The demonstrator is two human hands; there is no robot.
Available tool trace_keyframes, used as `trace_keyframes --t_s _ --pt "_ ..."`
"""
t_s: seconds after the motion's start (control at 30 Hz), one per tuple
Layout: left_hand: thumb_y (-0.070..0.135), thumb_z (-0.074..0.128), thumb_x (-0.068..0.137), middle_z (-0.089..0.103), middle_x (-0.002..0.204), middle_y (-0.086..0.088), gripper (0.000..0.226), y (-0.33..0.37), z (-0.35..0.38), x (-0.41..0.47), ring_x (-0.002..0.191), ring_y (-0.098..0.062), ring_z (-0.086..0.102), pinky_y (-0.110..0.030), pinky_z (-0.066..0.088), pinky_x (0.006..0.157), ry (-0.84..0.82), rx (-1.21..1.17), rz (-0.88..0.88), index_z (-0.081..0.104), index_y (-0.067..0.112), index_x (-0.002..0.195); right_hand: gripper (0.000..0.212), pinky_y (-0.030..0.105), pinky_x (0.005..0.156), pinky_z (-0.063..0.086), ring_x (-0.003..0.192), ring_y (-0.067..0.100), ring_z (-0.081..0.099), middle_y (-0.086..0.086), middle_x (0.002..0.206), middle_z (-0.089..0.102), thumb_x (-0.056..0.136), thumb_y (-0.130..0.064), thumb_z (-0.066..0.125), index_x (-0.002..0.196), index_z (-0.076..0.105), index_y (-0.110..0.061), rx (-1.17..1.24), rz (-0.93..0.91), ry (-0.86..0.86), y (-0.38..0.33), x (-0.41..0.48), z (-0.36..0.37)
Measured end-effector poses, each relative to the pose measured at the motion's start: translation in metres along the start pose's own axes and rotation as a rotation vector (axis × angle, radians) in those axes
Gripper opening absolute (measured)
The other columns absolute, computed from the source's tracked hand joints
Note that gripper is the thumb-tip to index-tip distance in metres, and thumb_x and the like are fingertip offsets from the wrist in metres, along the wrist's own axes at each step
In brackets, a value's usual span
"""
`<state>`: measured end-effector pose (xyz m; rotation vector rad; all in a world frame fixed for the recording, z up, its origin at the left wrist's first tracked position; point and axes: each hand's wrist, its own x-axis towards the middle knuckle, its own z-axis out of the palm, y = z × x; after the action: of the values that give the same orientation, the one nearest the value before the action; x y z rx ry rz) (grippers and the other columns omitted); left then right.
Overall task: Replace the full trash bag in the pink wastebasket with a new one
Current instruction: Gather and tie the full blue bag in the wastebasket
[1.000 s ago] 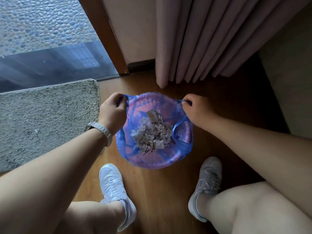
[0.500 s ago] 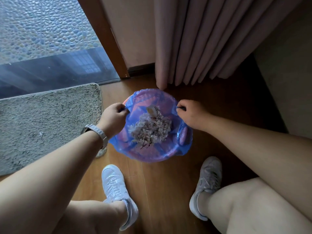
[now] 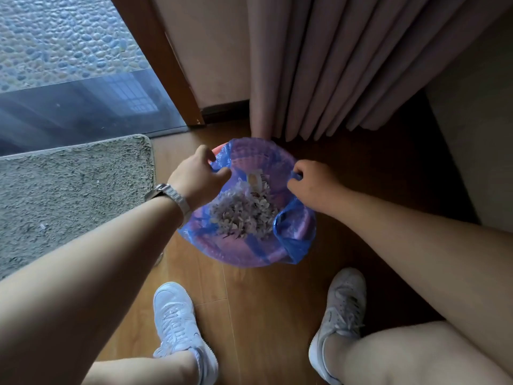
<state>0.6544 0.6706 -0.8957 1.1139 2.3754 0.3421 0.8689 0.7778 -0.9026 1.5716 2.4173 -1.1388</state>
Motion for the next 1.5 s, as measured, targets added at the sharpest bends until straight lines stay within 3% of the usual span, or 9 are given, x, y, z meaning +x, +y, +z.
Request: trace_keyframes --t_s 0.3,0.43,0.6,0.93,1.07,1.23,1.33,1.4,1.5 --pt "0.065 0.056 0.076 0.063 0.108 -0.012 0.059 0.024 0.017 0.044 0.099 -0.035 0.06 -0.039 0.05 0.076 0.105 0.201 0.114 0.057 0.018 0.111 0.051 0.033 0.069 0.044 0.079 0.026 0.056 0.003 0.087 0.058 0.078 -0.066 0.056 0.085 0.049 -0.015 -0.126 0.1 0.122 0.004 0.02 -0.012" --pt "0.039 0.054 0.085 0.065 0.107 -0.013 0.03 0.018 0.017 0.048 0.099 -0.037 0.059 -0.035 0.042 0.072 0.167 0.178 0.092 0.067 0.02 0.106 0.031 0.03 0.065 0.037 0.088 0.032 0.06 0.011 0.098 0.064 0.082 -0.046 0.06 0.086 0.053 -0.016 -0.243 0.124 0.055 0.005 0.028 -0.007" --pt "0.023 0.052 0.084 0.07 0.097 -0.011 0.022 0.015 0.011 0.049 0.093 -0.036 0.062 -0.032 0.041 0.07 0.192 0.02 0.099 0.072 0.021 0.093 0.027 0.031 0.061 0.035 0.074 0.031 0.056 0.003 0.068 0.051 0.09 -0.027 0.055 0.067 0.046 -0.014 -0.133 0.067 0.082 0.015 0.026 -0.01" --pt "0.002 0.061 0.089 0.06 0.075 0.003 0.023 0.019 -0.008 0.032 0.058 0.004 0.052 -0.012 0.042 0.063 -0.133 -0.62 0.109 0.06 0.023 0.079 0.016 0.036 0.06 0.04 0.068 0.028 0.053 0.005 0.07 0.053 0.095 -0.023 0.051 0.081 0.048 -0.015 -0.002 -0.181 0.082 0.008 0.01 -0.013" --pt "0.008 0.069 0.086 0.061 0.087 0.0 0.016 0.01 -0.025 0.016 0.069 -0.002 0.057 -0.008 0.044 0.063 -0.096 -0.519 0.093 0.06 0.017 0.096 0.013 0.031 0.062 0.036 0.073 0.023 0.053 0.002 0.079 0.055 0.092 -0.019 0.057 0.084 0.054 -0.01 -0.036 -0.266 -0.007 0.002 -0.007 -0.016" --pt "0.051 0.08 0.063 0.049 0.124 -0.008 0.086 -0.011 -0.032 -0.019 0.109 -0.023 0.054 -0.037 0.046 0.098 -0.202 -0.077 0.005 0.042 0.018 0.133 0.027 0.03 0.065 0.037 0.078 0.024 0.051 0.001 0.089 0.05 0.078 -0.035 0.065 0.085 0.046 -0.017 -0.301 -0.039 -0.101 -0.005 -0.029 -0.036" --pt "0.038 0.071 0.074 0.051 0.118 -0.012 0.053 -0.023 -0.032 -0.039 0.109 -0.033 0.054 -0.042 0.048 0.091 -0.099 0.22 0.06 0.048 0.018 0.118 0.032 0.03 0.056 0.047 0.063 0.024 0.058 0.005 0.083 0.058 0.076 -0.04 0.064 0.085 0.051 -0.012 -0.414 0.156 -0.248 -0.017 -0.047 -0.05" --pt "0.029 0.06 0.082 0.06 0.104 -0.014 0.019 -0.023 -0.039 -0.048 0.096 -0.035 0.059 -0.038 0.049 0.079 0.006 0.21 0.058 0.056 0.016 0.096 0.028 0.031 0.053 0.055 0.058 0.026 0.064 0.011 0.077 0.064 0.076 -0.037 0.063 0.084 0.056 -0.01 -0.386 0.256 -0.37 -0.022 -0.064 -0.055" --pt "0.023 0.057 0.085 0.067 0.085 -0.016 0.016 -0.019 -0.05 -0.063 0.08 -0.037 0.062 -0.035 0.05 0.069 0.085 0.061 0.032 0.063 0.009 0.081 0.016 0.027 0.052 0.053 0.062 0.021 0.066 0.01 0.077 0.067 0.082 -0.029 0.06 0.081 0.057 -0.013 -0.335 0.297 -0.502 -0.027 -0.091 -0.062"
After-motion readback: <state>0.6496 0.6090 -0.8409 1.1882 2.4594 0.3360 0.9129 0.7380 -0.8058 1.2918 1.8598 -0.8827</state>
